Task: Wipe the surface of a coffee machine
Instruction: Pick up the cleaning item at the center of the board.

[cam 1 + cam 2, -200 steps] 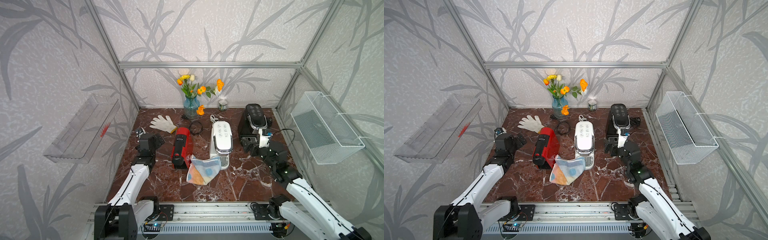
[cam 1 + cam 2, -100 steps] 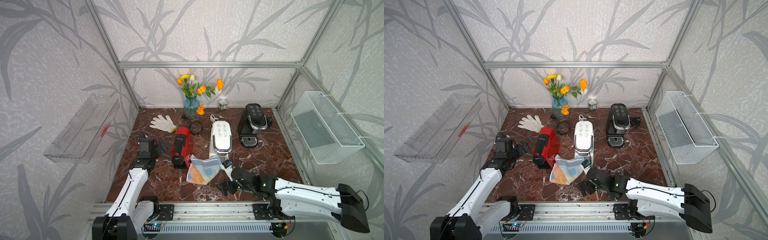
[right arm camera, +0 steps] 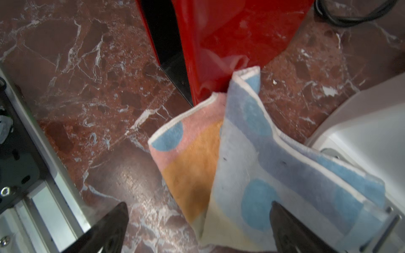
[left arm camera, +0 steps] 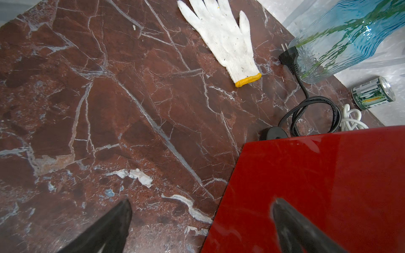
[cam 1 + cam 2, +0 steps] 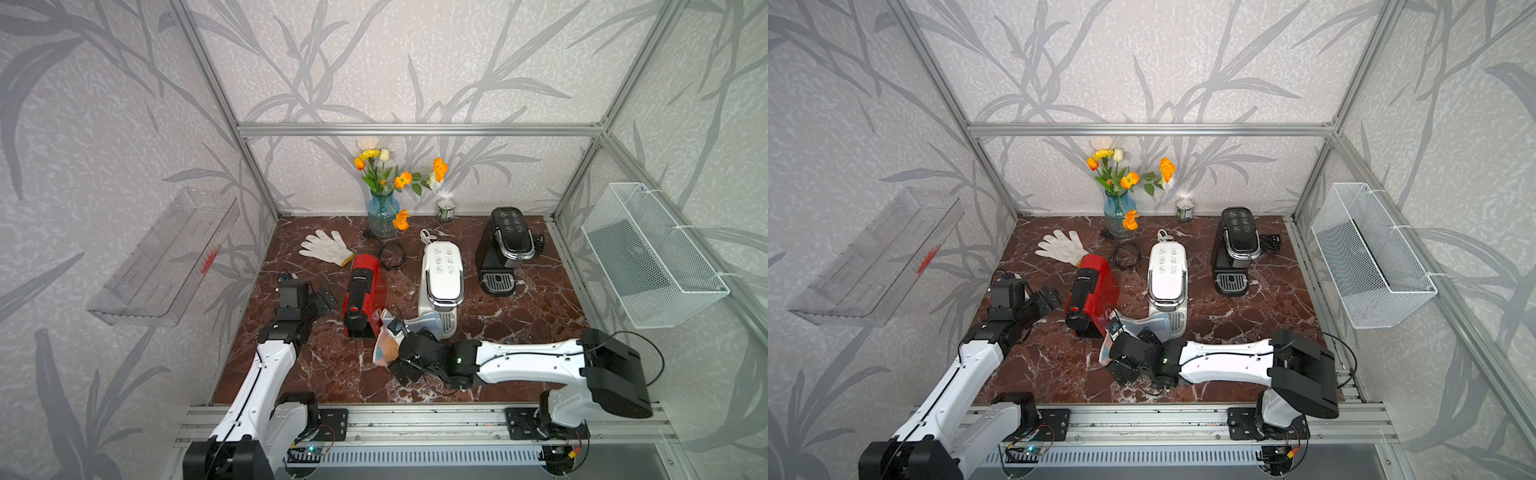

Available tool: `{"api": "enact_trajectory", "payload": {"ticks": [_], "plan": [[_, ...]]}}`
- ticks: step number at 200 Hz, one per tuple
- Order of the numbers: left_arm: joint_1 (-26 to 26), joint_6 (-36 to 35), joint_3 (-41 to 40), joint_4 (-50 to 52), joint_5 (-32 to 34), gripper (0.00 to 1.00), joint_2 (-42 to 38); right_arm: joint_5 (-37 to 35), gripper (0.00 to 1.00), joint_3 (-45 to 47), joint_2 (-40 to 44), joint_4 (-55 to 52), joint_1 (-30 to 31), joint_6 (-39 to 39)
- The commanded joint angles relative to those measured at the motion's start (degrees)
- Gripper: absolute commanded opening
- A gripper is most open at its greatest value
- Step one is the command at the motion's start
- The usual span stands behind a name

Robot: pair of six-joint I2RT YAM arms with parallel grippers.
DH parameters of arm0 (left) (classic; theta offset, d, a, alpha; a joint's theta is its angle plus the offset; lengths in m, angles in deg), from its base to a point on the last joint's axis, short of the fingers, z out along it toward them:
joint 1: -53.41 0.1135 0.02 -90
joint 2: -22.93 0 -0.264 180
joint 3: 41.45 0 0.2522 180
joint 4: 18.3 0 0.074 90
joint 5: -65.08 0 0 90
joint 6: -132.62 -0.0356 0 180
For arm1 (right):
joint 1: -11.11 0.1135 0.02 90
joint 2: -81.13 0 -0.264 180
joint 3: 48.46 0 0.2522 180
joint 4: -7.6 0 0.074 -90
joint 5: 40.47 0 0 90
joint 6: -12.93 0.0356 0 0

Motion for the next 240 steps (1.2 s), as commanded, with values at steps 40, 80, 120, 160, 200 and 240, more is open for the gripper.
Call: {"api": "enact_trajectory", "payload": {"ticks": [40, 80, 120, 160, 200, 240], "plan": [[0.03, -0.56, -0.76, 0.66, 0.02, 1.00, -1.05, 7.04, 0.88, -1.90, -11.21, 3.70, -5.69, -1.35], [-0.02, -0.63, -0.93, -0.34, 0.02, 1.00, -0.53, 6.56, 0.66, -2.96, -14.86, 1.77, -7.95, -4.00], [0.05, -0.65, -0.89, -0.74, 0.00, 0.99, 0.25, 9.69, 0.17, -2.88, -13.88, 2.53, -9.53, -4.59], [0.00, -0.26, -1.32, -2.13, 0.24, 1.00, 0.95, 9.79, 0.05, -3.45, -8.32, 3.15, -9.52, -6.26], [0.08, -0.02, -2.75, -4.13, 1.20, 1.00, 2.18, 10.03, 0.04, -2.78, 1.62, 5.25, -9.58, -8.77], [0.24, 0.06, -3.02, -6.49, 0.14, 1.00, 4.78, 14.97, 0.05, -4.55, 9.56, 6.67, -11.32, -10.43]]}}
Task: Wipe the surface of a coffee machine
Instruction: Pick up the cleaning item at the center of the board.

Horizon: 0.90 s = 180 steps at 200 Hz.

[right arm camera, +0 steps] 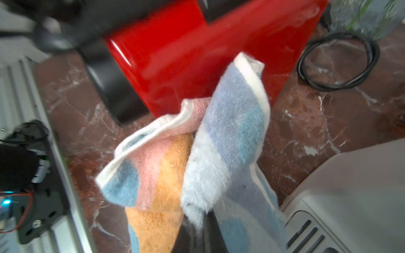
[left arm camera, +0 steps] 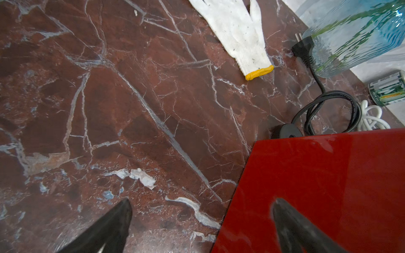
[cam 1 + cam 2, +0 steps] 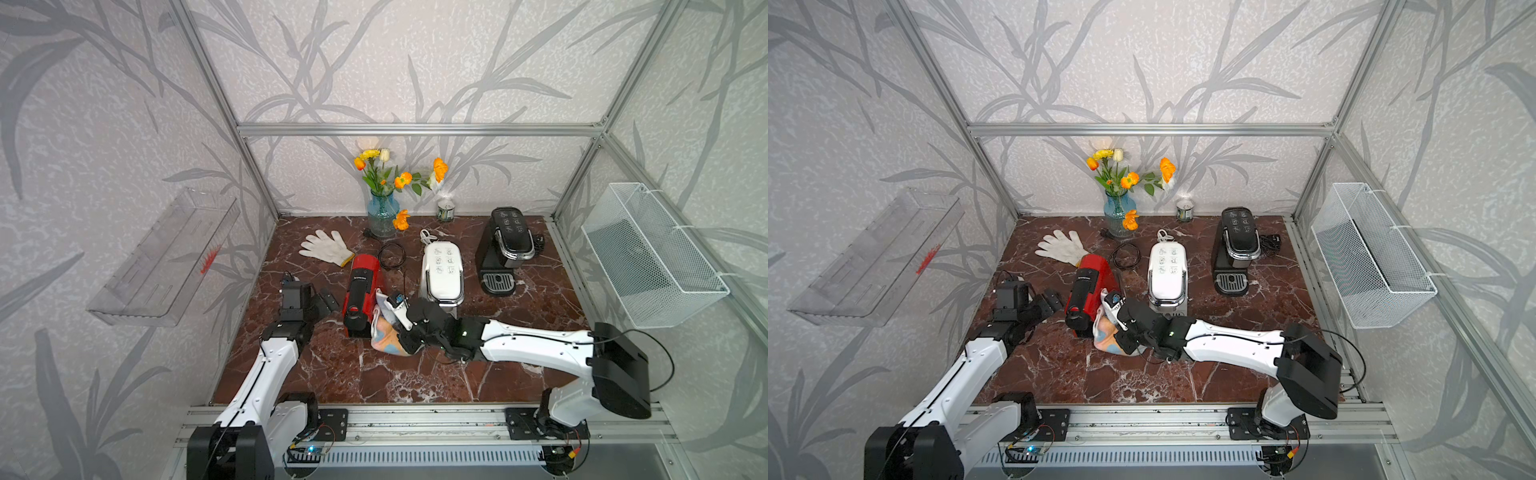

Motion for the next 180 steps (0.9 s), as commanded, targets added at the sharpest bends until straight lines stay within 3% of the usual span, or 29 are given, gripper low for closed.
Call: {"api": "enact_trajectory", "payload": {"ticks": [1, 54, 124, 180], "plan": [[0.28, 0.09, -0.41, -2.45, -0.41, 1.00, 1.22, 3.62, 0.05, -1.68, 4.00, 2.64, -1.10, -2.02], [0.43, 0.30, -0.37, -4.50, -1.61, 1.00, 2.16, 7.97, 0.04, -11.94, 2.60, 7.46, -4.22, -1.65], [0.51, 0.30, -1.19, -3.79, -1.62, 1.00, -0.37, 10.41, 0.04, -30.27, -15.49, 0.95, -7.34, -1.99], [0.50, -0.18, -1.11, -3.02, -1.78, 0.99, -1.17, 2.39, 0.03, -36.33, -24.67, -5.26, -10.26, -3.22]]}}
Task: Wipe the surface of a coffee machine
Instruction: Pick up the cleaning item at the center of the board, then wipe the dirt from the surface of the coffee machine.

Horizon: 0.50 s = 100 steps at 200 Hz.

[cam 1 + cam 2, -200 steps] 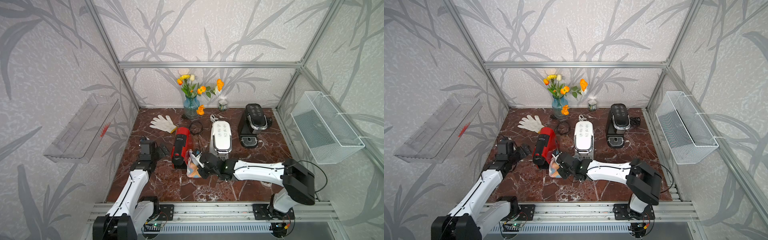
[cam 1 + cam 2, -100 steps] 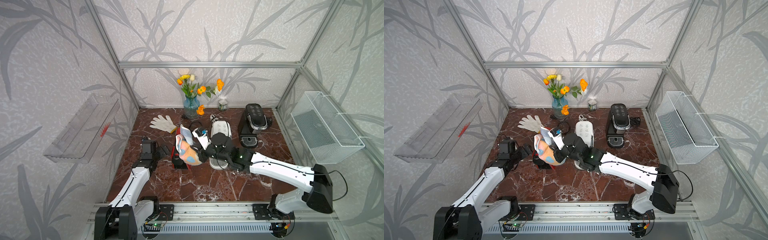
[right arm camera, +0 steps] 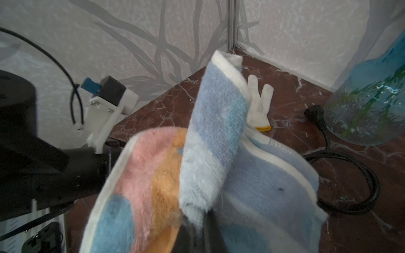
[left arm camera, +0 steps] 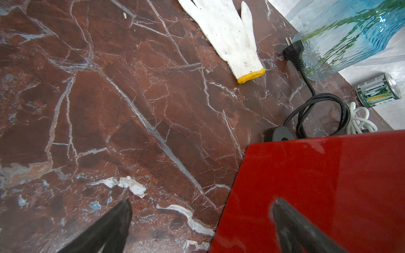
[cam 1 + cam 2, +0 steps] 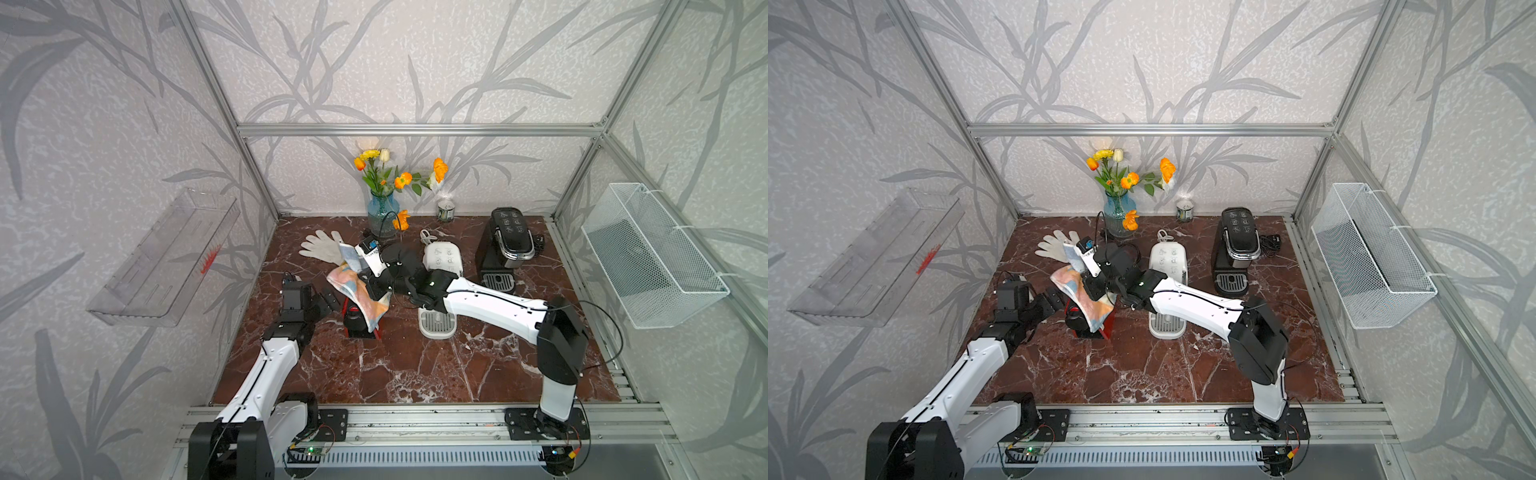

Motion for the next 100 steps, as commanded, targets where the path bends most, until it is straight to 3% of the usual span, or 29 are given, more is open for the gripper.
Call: {"api": "enact_trajectory", "payload": {"ticks": [1, 55, 100], "plan": [[0.28, -0.16, -0.18, 0.52, -0.41, 0.99, -1.30, -5.32, 0.03, -3.12, -1.87, -5.90, -1.76, -0.99], [0.24, 2.22, 2.22, 1.91, -3.64, 1.00, -3.72, -8.55, 0.03, -4.06, -2.83, -7.43, -6.84, -0.36], [0.25, 3.31, 4.06, 3.54, -4.83, 1.00, -8.32, -0.60, 0.03, -1.34, 1.28, -2.89, -7.32, 1.49]]}}
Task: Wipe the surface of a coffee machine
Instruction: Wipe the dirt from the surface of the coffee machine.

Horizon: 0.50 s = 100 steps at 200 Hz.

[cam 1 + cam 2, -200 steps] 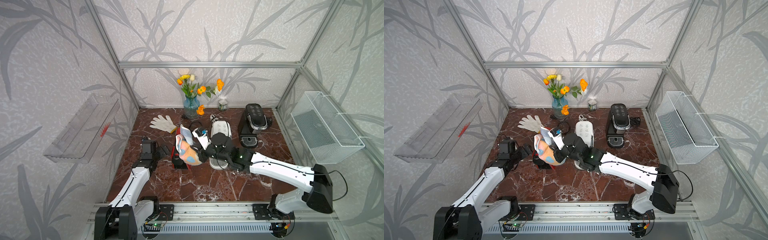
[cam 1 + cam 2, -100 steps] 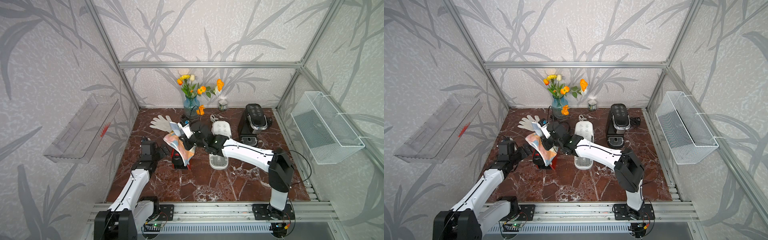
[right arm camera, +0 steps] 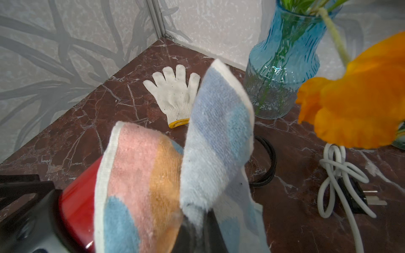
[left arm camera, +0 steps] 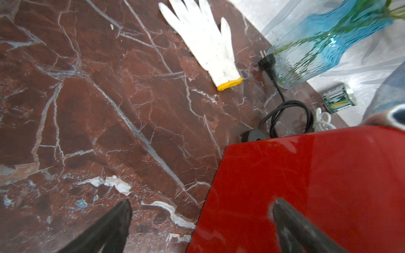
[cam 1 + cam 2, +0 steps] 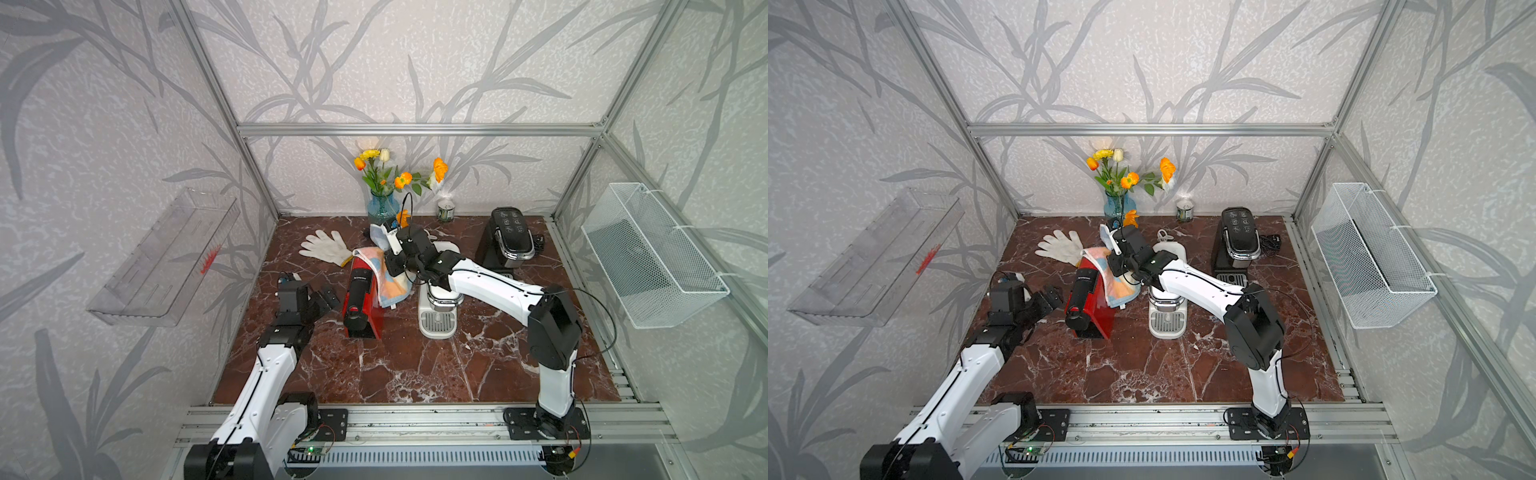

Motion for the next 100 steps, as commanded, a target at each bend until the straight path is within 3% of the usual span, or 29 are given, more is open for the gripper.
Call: {"api": "enact_trajectory", "payload": {"ticks": [1, 45, 100], "plan": [[0.29, 0.99, 2.55, 1.56, -1.17, 1.00, -2.35, 5.48, 0.03, 1.99, 4.30, 3.26, 0.83, 1.50], [0.24, 0.91, 3.03, 1.88, -2.90, 1.00, -2.23, 11.27, 0.03, 10.83, 12.91, 6.67, 1.08, 4.71], [0.18, 2.02, 1.85, -0.14, -2.71, 1.00, -0.85, -1.31, 0.03, 20.85, 24.29, -2.02, 8.56, -2.32]]}}
